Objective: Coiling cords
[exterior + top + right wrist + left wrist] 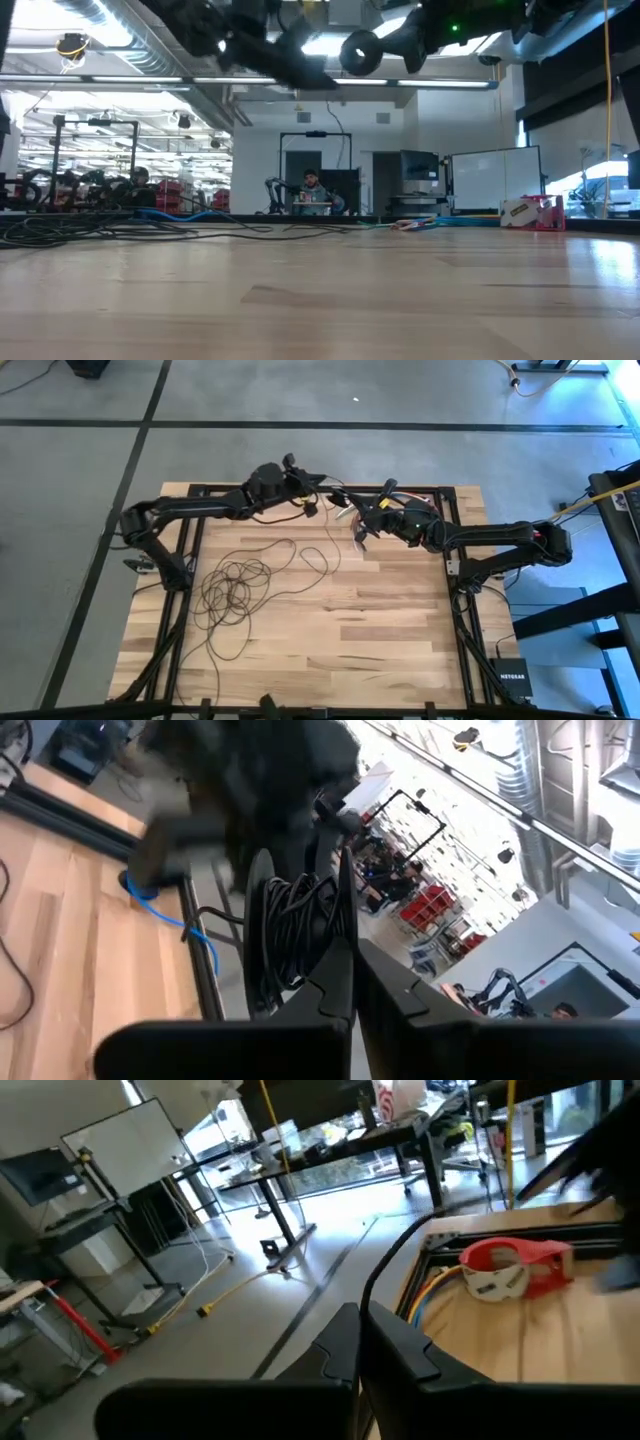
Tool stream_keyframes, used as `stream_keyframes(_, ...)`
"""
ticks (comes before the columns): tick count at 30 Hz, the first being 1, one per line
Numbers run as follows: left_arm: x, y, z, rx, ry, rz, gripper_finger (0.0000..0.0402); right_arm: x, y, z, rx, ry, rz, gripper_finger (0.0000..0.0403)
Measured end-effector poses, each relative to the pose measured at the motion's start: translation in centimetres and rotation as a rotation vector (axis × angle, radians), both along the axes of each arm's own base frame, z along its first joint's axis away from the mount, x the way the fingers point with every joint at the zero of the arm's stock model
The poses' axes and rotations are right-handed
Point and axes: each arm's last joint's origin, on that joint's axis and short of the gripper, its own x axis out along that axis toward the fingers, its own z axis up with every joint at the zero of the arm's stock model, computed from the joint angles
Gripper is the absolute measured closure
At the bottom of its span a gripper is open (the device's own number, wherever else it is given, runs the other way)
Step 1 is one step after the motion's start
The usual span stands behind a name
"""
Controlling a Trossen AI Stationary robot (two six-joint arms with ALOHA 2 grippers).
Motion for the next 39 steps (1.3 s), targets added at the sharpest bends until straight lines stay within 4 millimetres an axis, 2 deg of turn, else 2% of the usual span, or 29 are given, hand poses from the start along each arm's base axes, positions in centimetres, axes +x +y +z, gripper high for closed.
stream_keyframes(7,-3.2,-2.7,4.7,0.002,-0.050,-0.028,0.0392,-0.1,-0.1,-0.1,-0.027,0.037,-0.054,0.0394)
stream_keyframes(13,-2.5,-6.0,5.4,-0.038,-0.086,-0.235,0.0399,0.0,-0.3,-0.2,-0.033,0.035,-0.060,0.0394)
stream_keyframes(18,-0.2,-8.3,4.1,-0.044,-0.090,-0.343,0.0392,0.3,-1.1,-0.3,-0.028,-0.003,-0.098,0.0394)
stream_keyframes(24,2.9,-9.5,1.4,-0.019,-0.092,-0.398,0.0394,0.4,-1.2,0.0,-0.004,-0.079,-0.024,0.0394)
stream_keyframes(31,5.5,-8.8,-1.5,0.018,-0.175,-0.395,0.0393,0.5,-1.0,0.3,0.053,-0.158,0.070,0.0394)
stream_keyframes(35,5.9,-8.1,-2.3,0.052,-0.172,-0.363,0.0388,0.5,-0.9,0.5,0.072,-0.186,0.107,0.0394)
stream_keyframes(39,5.7,-6.9,-3.0,0.070,-0.095,-0.269,0.0390,0.5,-0.8,0.8,0.090,-0.233,0.157,0.0394)
